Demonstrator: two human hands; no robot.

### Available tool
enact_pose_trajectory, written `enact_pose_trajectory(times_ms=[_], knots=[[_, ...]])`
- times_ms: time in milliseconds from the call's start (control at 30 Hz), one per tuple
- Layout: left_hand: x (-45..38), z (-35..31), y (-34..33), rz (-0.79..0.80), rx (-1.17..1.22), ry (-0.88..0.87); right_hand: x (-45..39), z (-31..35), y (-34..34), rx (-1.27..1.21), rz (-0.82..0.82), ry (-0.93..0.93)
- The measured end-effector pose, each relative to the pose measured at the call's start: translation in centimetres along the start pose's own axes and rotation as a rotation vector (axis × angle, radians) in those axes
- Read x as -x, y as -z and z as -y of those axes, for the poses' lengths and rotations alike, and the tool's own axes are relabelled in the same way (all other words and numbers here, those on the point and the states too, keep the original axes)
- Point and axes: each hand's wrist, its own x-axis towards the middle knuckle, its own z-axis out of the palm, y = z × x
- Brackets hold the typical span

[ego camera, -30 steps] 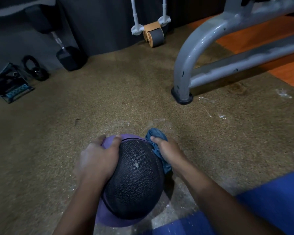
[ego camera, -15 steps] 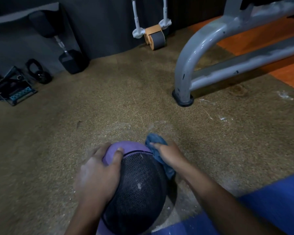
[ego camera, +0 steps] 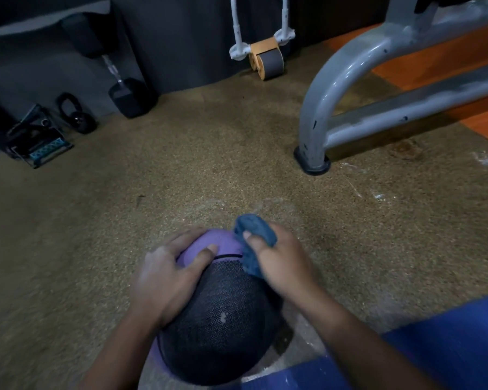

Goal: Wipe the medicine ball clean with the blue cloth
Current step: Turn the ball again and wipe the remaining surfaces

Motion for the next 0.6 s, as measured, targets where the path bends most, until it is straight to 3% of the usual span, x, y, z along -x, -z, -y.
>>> enact_pose_trajectory(times_ms=[133, 200, 267, 333, 500, 600], knots=[[-0.1, 0.2, 0.4, 0.021, 0.102, 0.003, -2.2, -5.0, -0.5, -0.219, 0.066, -0.42], [0.0, 0.0, 0.3, -0.153, 0.083, 0.09, -2.5, -7.3, -1.8, -0.3, 0.02, -0.507], [0.9, -0.9, -0.3, -0.349, -0.131, 0.145, -2.6, -8.1, -2.3, -0.331, -0.003, -0.537], [2.4, -2.2, -1.5, -0.314, -0.238, 0.015, -2.9, -8.0, -2.1, -0.379, 0.01, -0.55], [2.5, -1.9, -2.9, -0.287, -0.272, -0.012, -2.3, -6.1, -1.8, -0.349, -0.026, -0.42], [2.4, -1.0, -2.5, -0.311, -0.233, -0.058, 0.1, -3.3, -1.7, -0.157, -0.129, -0.069]])
